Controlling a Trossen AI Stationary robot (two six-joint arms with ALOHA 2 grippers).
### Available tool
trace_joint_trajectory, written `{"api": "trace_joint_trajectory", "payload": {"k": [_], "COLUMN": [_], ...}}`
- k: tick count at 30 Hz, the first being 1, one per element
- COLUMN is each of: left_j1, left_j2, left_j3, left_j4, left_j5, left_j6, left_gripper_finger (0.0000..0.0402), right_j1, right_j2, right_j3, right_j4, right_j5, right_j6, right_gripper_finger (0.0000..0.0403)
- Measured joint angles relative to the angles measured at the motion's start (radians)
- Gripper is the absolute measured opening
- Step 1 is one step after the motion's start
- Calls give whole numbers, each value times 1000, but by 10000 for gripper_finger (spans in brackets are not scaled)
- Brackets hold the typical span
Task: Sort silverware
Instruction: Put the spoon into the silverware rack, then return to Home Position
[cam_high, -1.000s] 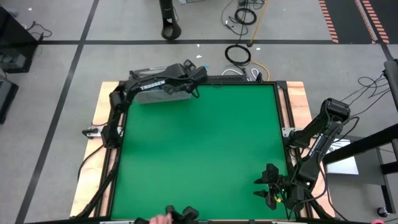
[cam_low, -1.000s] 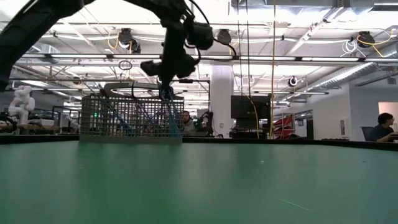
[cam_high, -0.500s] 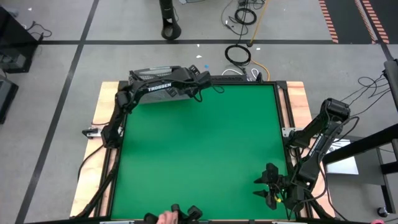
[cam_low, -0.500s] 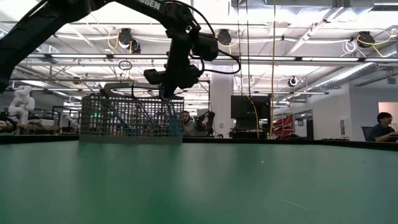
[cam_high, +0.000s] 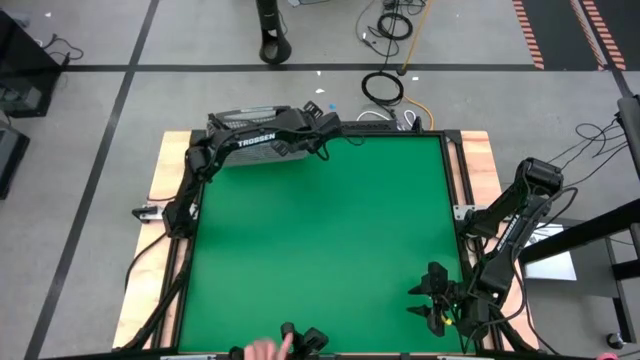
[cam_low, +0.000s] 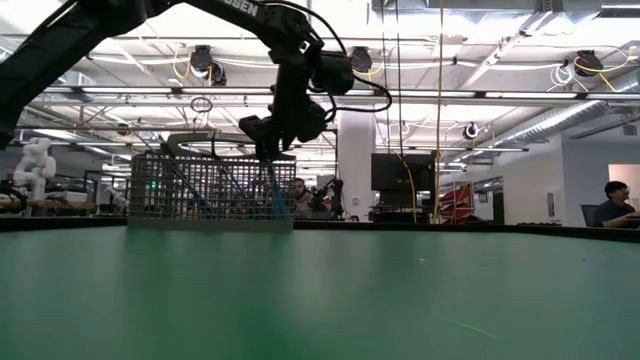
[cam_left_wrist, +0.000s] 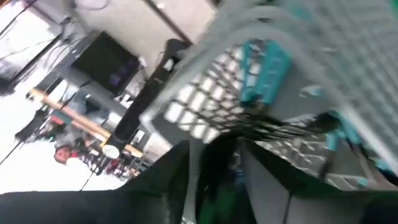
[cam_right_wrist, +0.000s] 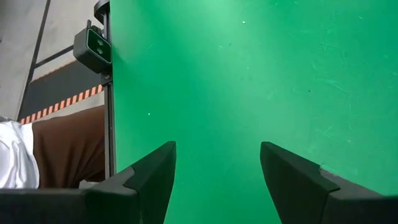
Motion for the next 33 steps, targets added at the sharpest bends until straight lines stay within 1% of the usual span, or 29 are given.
{"api": "trace_joint_trajectory", "payload": {"k": [1, 3, 5, 8, 12, 15, 19, 23, 26, 31, 33], "left_j1": [0, -5, -6, -12, -24, -39, -57, -72, -84, -108, -121], "left_j2": [0, 0, 0, -7, -32, -76, -154, -251, -324, -447, -490], "left_j3": [0, 0, 10, 40, 78, 91, 93, 94, 94, 94, 94], "left_j4": [20, 37, 37, -3, -51, -57, -65, -78, -91, -96, -97], "left_j5": [-8, -55, -61, -29, -26, -24, -9, 54, 126, 315, 399], "left_j6": [-7, -97, -114, -124, -133, -136, -195, -289, -382, -577, -685], "left_gripper_finger": [151, 168, 177, 179, 180, 180, 180, 180, 180, 180, 180], "right_j1": [0, 0, 0, 0, 0, 0, 0, -2, -7, -37, -56], "right_j2": [0, 0, 0, 0, 0, 0, 0, 0, 0, 0, 0], "right_j3": [0, 0, 0, 0, 0, 0, 0, 0, 0, 0, 0], "right_j4": [0, 0, 1, 1, 2, 2, 2, 2, 2, 1, 1], "right_j5": [0, 0, 0, -1, -1, -1, -1, 0, -1, -3, -3], "right_j6": [0, 0, 0, 0, 0, 0, 0, 0, 0, -18, -36], "right_gripper_finger": [224, 224, 224, 224, 224, 224, 224, 224, 224, 224, 224]}}
